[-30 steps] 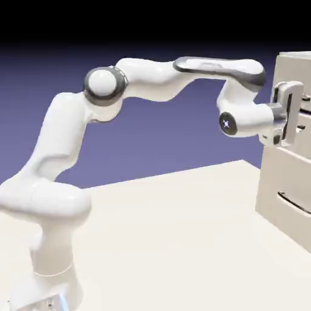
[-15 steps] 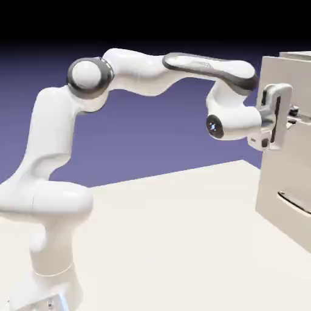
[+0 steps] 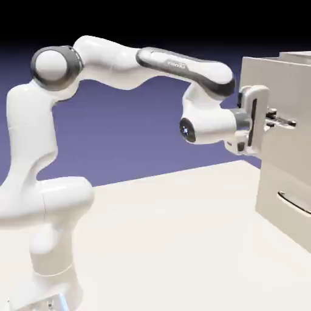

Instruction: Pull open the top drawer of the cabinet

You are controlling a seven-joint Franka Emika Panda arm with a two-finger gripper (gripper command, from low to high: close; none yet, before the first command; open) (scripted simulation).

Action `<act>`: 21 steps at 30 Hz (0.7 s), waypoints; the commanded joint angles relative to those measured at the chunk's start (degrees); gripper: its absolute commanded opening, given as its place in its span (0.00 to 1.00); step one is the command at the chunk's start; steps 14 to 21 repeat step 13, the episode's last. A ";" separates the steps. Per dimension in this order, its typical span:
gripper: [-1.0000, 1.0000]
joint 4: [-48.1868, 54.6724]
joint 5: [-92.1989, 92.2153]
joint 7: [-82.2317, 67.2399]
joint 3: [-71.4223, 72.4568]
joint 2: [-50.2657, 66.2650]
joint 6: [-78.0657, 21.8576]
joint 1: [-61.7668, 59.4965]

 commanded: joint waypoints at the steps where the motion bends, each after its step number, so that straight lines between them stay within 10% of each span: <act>1: 0.00 -1.39 -0.37 0.90 -2.07 0.99 -0.43 2.00; 10: 0.00 -16.06 -4.59 9.53 -18.63 12.61 -4.53 18.24; 11: 1.00 -16.06 -4.59 9.53 -18.63 12.61 -4.53 18.24; 21: 1.00 -18.13 -5.41 10.57 -20.49 14.39 -4.80 20.20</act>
